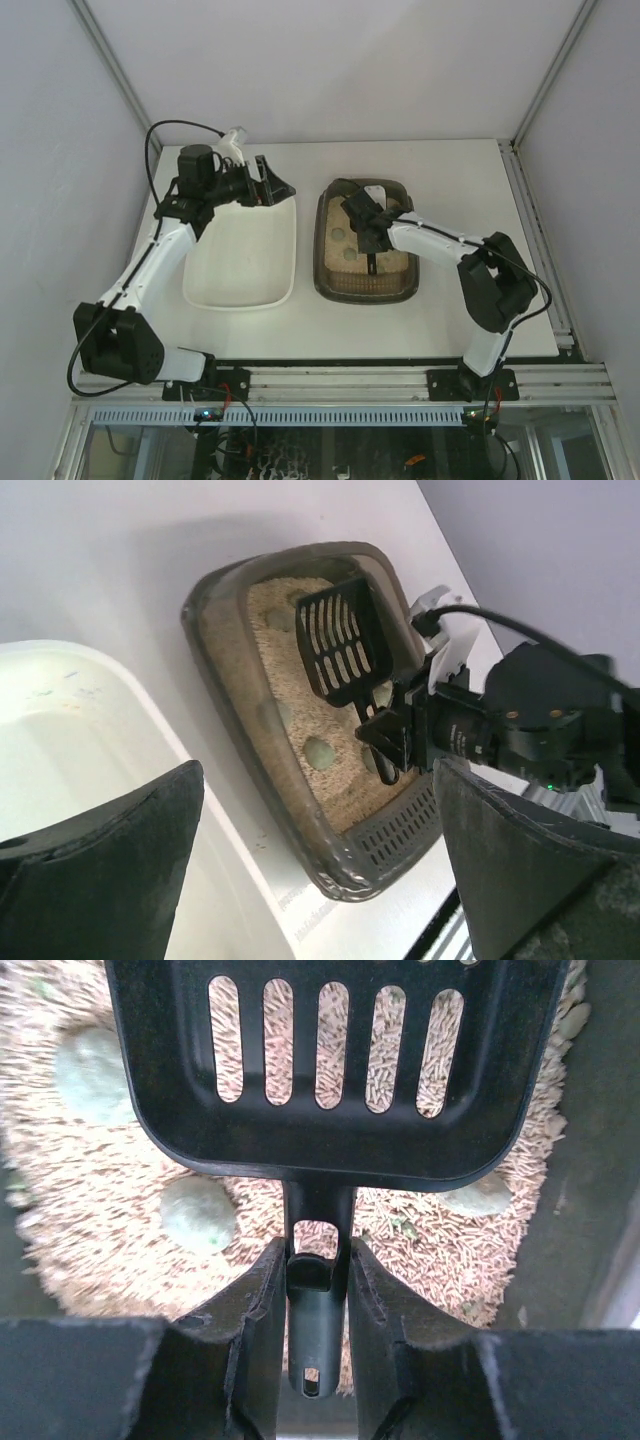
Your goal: Clean the litter box
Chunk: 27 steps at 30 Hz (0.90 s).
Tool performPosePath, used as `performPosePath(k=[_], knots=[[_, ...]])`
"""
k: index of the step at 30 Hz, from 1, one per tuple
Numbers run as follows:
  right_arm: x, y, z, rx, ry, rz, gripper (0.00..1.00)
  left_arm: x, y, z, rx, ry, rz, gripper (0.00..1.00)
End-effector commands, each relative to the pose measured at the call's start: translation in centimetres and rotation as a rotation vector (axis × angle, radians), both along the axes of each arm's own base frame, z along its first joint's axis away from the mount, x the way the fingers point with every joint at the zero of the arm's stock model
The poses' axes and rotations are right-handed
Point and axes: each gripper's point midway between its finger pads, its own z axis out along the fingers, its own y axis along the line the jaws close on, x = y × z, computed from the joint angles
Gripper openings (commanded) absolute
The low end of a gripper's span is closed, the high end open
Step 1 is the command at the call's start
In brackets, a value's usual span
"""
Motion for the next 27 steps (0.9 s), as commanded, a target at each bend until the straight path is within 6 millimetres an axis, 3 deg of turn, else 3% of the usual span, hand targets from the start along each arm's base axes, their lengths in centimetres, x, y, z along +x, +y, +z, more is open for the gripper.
performPosePath(k=[1,6,11,16,21,27], knots=[[0.8,1.4,7.4,0.091,-0.132,0.057,0.00,0.8,-2.8,3.7,-0.058,-0.038,-0.107,1.00],[0.5,1.0,10.5,0.141,-0.170,0.088,0.00,1.6,-5.8,4.6,-0.184,0.086,-0.228,1.00],[-1.8,2.4,11.0,0.246,-0.078,0.174,0.00,2.6,-7.7,3.8,-0.166,0.062,-0.262,1.00],[-3.6,3.3,10.9,0.219,-0.057,0.223,0.00,1.2,-10.5,2.8,-0.193,0.070,-0.352,1.00],[-4.0,3.7,11.1,0.219,-0.071,0.231,0.00,-0.7,-13.2,1.5,-0.152,0.067,-0.436,1.00],[-4.5,3.6,11.8,0.222,-0.091,0.230,0.00,-0.6,-14.3,-1.2,-0.136,0.151,-0.445,1.00]])
